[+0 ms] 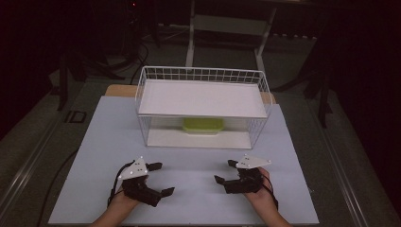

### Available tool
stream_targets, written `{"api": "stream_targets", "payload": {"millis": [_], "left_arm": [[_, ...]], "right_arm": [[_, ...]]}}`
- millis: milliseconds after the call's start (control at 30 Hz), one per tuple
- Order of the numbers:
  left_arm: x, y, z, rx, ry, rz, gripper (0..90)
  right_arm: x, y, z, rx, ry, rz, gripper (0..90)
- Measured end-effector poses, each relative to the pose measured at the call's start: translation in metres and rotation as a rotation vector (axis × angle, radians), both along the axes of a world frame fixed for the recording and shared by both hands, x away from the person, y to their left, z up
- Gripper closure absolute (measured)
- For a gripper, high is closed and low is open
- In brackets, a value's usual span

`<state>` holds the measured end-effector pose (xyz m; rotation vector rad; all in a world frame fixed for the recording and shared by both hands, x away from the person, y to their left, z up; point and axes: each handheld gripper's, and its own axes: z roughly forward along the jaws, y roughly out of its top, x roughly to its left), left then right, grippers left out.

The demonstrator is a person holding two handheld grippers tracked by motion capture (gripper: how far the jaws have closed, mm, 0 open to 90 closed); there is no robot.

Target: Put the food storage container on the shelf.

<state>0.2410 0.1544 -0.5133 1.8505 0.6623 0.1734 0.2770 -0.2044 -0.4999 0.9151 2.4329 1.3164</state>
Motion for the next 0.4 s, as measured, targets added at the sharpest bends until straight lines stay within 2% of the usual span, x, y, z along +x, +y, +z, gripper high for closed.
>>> {"api": "stream_targets", "payload": {"millis": [167, 200, 400], "left_arm": [[0.001, -0.002, -0.002, 0.0, 0.008, -0.005, 0.6], [0.002, -0.003, -0.003, -0.003, 0.015, -0.011, 0.6], [0.002, -0.006, -0.003, 0.002, 0.018, -0.011, 0.5]], "right_arm": [[0.001, -0.005, 0.006, 0.028, -0.023, -0.006, 19.2], [0.002, -0.008, 0.008, 0.047, -0.024, -0.012, 19.2], [0.005, -0.01, 0.006, 0.06, -0.004, -0.02, 19.2]]}}
